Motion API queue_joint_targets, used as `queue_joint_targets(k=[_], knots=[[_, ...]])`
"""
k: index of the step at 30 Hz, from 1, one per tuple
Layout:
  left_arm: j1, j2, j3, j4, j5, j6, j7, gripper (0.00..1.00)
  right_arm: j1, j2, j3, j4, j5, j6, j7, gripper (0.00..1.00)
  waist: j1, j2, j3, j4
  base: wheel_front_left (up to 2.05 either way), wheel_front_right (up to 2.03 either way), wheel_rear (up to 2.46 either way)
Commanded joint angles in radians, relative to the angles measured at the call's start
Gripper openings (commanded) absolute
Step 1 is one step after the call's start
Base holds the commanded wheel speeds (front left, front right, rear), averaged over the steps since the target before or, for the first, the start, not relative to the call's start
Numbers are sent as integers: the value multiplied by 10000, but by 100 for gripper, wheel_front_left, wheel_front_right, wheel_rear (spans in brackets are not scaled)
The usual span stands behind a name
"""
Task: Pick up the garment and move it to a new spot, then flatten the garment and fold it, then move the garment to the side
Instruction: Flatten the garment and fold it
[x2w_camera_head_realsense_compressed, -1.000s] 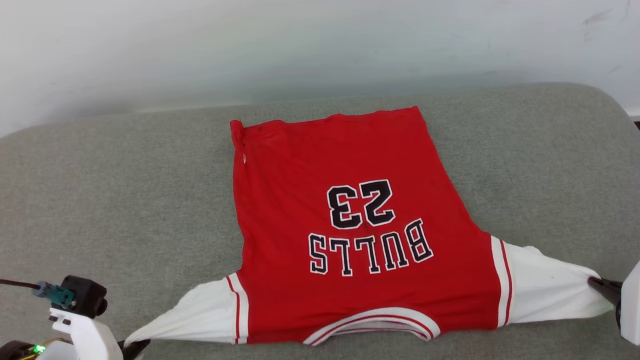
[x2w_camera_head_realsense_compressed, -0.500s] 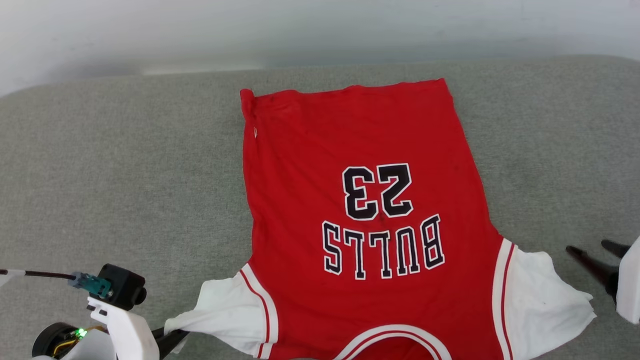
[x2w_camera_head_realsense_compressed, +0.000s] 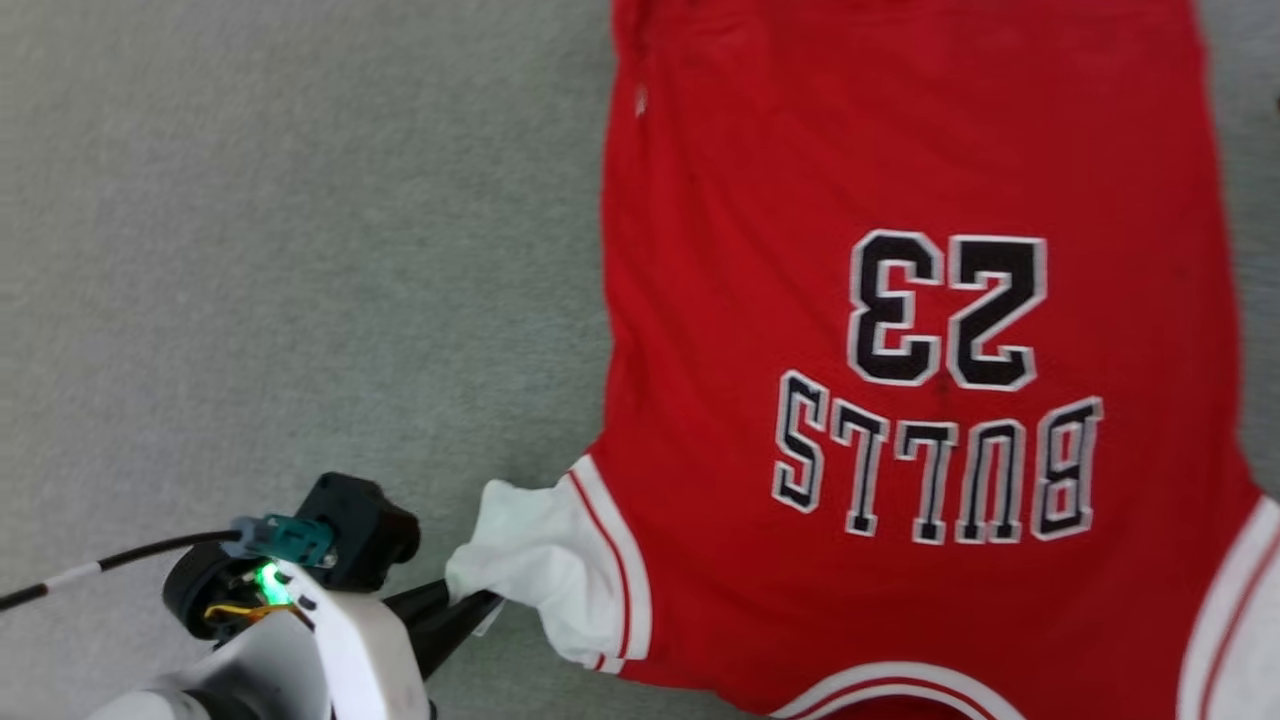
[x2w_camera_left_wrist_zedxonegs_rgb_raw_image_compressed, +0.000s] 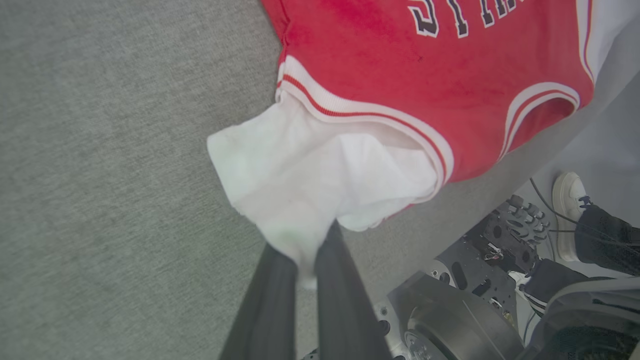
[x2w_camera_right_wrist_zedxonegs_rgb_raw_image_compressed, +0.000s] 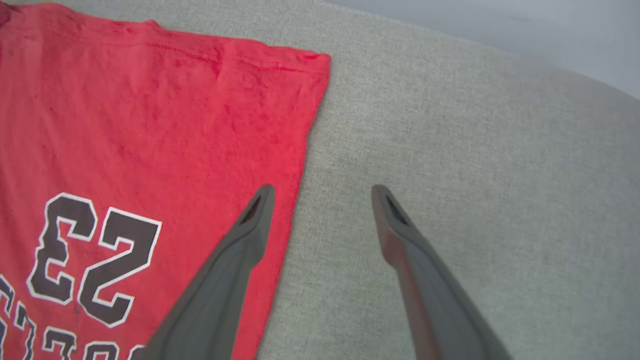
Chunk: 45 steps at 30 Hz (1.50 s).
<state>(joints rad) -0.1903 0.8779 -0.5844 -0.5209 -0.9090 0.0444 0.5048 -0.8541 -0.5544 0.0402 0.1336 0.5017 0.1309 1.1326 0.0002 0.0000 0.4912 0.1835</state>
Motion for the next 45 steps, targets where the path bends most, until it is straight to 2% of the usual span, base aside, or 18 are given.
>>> queue_joint_targets(k=[1, 9, 12, 17, 18, 19, 25, 34, 45], knots=[[-227, -129, -98, -95, 131, -59, 13, 0, -504, -10, 52, 347, -283, -3, 171, 100, -2, 0, 850, 897, 0, 0, 0], [-695, -819, -595, -288, 652, -226, -81, 0, -2225, -44, -143, 2240, -1598, -3, 535, 100, -2, 0, 1441, 1775, 0, 0, 0], [-817, -1045, -752, -242, 771, -287, -138, 0, -2482, -218, -113, 2653, -1976, -3, 496, 100, -2, 0, 1619, 2040, 0, 0, 0], [-911, -1297, -885, -29, 861, -354, -229, 0, -2298, -69, 30, 3249, -2109, -2, 515, 100, -2, 0, 1758, 2293, 0, 0, 0], [-931, -1358, -902, 17, 847, -365, -255, 0, -2168, -84, 134, 3362, -2109, -2, 557, 80, -2, 0, 1767, 2321, 0, 0, 0], [-952, -1398, -924, 66, 844, -382, -267, 0, -2014, -118, 202, 3457, -2112, -2, 587, 0, -2, 0, 1767, 2339, 0, 0, 0], [-940, -1513, -932, 387, 808, -336, -356, 0, -1375, -398, 312, 3674, -2067, -5, 416, 0, -2, 0, 1511, 2217, 0, 0, 0], [-619, -1396, -766, 846, 645, -102, -479, 0, -594, -802, 493, 3725, -1780, -9, -144, 0, -2, 0, 577, 1460, 0, 0, 0], [217, -1020, -632, 1539, 254, 307, -508, 0, 1821, -379, 98, 3360, -455, -6, -1398, 0, -2, 0, -1452, 24, 0, 0, 0]])
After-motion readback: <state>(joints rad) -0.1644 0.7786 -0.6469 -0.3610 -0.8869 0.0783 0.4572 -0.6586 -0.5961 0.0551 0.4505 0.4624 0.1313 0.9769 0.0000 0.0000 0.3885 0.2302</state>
